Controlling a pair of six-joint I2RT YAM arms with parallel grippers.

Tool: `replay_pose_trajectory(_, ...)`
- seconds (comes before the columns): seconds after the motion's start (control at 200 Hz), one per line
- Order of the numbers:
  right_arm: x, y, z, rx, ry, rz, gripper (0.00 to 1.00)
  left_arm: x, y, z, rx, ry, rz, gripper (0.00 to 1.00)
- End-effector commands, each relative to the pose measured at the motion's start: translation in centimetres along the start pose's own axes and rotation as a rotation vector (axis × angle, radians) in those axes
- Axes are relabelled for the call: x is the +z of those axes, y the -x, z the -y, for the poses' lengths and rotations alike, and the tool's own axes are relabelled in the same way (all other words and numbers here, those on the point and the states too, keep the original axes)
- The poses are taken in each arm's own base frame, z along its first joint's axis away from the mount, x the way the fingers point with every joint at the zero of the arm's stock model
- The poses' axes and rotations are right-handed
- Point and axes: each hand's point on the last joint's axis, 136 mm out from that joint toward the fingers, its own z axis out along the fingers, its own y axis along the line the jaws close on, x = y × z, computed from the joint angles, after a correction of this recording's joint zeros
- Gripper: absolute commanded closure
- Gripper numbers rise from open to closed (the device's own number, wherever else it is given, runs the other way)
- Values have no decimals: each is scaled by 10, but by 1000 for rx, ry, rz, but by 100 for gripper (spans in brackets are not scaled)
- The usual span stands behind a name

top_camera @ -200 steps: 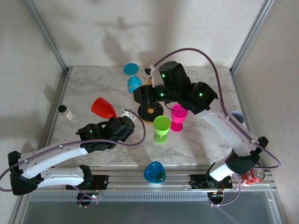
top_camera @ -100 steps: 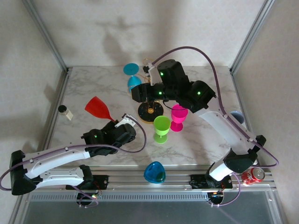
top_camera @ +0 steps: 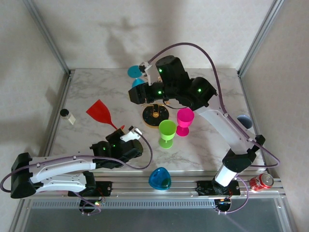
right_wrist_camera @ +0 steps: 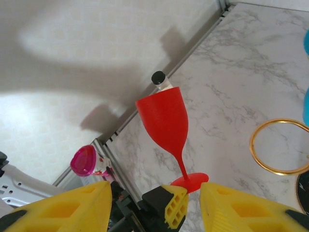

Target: Take the wine glass off the wine glass rack

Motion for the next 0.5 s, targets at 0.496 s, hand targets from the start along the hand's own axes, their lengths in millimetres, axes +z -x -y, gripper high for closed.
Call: replay_pose_trajectory(0.496,39,-25,-26,-169,72,-176,48,-6,-11,26,366,193,82,100)
